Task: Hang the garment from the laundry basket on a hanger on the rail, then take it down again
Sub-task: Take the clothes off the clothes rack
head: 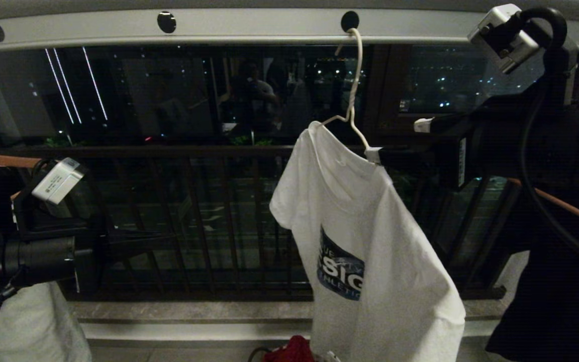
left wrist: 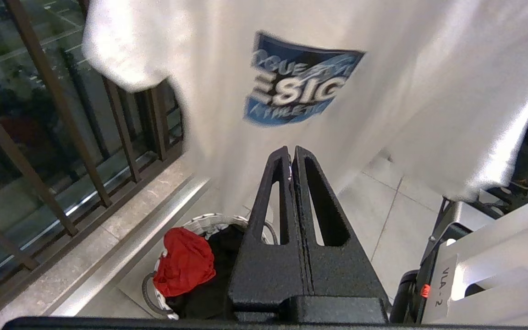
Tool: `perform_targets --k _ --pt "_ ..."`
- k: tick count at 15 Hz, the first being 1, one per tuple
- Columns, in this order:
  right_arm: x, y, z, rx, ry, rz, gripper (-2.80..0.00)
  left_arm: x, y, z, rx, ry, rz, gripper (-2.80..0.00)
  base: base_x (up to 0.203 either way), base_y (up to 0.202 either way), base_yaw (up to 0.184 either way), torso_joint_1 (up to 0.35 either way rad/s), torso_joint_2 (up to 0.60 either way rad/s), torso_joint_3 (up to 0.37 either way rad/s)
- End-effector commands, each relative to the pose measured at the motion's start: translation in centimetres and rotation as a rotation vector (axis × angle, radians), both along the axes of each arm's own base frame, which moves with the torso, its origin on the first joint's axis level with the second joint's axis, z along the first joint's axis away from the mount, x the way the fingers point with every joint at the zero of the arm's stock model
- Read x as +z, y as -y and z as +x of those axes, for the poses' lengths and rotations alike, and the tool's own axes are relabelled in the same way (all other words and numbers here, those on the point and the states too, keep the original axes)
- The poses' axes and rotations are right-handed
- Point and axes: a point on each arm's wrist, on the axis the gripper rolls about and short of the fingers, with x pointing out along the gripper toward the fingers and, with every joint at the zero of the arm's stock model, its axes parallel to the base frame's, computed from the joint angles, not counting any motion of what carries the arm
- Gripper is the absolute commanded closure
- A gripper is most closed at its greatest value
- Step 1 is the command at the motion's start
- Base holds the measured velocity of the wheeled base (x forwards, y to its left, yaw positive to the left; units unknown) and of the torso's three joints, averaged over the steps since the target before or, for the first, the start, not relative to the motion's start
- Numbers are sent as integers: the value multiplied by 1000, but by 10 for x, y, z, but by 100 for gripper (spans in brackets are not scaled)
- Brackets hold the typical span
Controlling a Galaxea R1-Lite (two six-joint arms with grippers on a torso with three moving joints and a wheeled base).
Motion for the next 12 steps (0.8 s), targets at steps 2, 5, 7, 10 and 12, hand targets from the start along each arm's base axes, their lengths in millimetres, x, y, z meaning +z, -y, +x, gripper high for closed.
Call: perform_targets --k 2,5,7,10,12 --pt "10 12 -18 0 40 23 -280 -1 0 1 -3 -1 -1 0 0 0 0 0 0 0" --pt "8 27 -41 -3 51 36 0 1 0 0 -3 8 -1 0 0 0 0 0 0 0" --pt "-1 34 -51 -16 1 81 0 5 0 -3 -3 25 0 0 0 0 0 0 0 0" --pt "-15 37 -55 -91 -90 158 0 15 1 -13 -4 67 2 0 0 0 0 0 0 0" --pt "-17 42 -66 -103 -116 199 0 22 2 -15 13 63 -10 0 0 0 0 0 0 0"
